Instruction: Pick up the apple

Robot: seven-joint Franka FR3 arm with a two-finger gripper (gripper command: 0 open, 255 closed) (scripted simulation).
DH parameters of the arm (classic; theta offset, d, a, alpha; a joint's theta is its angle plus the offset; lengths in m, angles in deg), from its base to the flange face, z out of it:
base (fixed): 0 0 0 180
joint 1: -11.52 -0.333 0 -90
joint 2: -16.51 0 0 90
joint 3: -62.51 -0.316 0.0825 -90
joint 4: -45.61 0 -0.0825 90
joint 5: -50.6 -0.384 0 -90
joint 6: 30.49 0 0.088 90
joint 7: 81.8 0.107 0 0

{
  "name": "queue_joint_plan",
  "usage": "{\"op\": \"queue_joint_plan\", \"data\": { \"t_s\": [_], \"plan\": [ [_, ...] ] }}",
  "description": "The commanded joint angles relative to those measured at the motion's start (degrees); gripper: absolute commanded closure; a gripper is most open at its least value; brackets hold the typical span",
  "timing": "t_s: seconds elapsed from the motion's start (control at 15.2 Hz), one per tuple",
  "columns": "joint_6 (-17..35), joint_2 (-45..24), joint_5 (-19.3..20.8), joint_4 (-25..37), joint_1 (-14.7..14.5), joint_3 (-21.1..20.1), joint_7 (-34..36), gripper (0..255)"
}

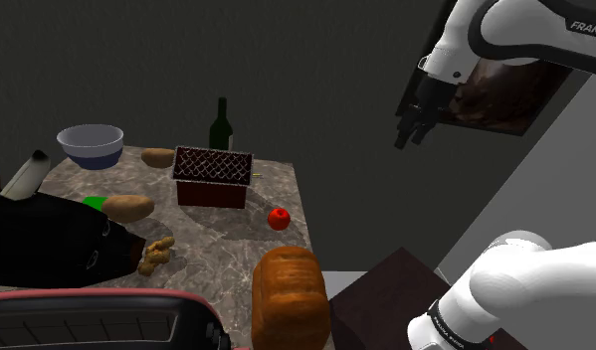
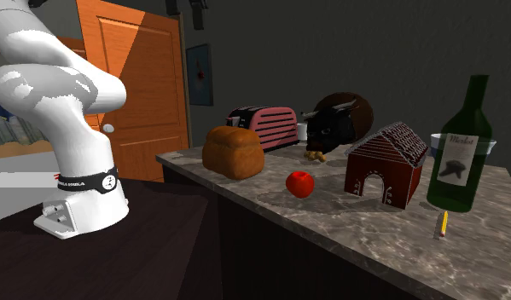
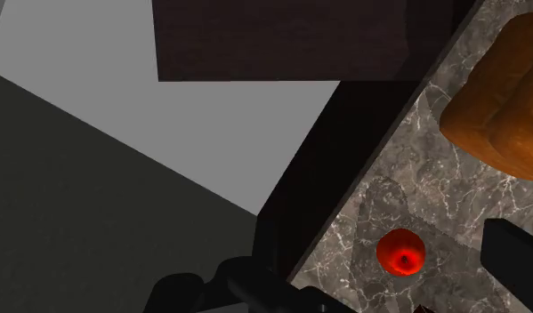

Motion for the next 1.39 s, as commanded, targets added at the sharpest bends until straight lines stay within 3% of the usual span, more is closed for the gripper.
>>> {"op": "queue_joint_plan", "data": {
  "t_s": [0.0, 0.73, 1.32],
  "plan": [
    [0.0, 0.0, 0.0, 0.0, 0.0, 0.0, 0.0, 0],
    [11.5, -19.2, -0.6, 1.1, -0.5, -10.4, 13.2, 0],
    [17.7, -39.4, 3.6, 8.5, -1.0, -16.4, 25.0, 0]
  ]
}}
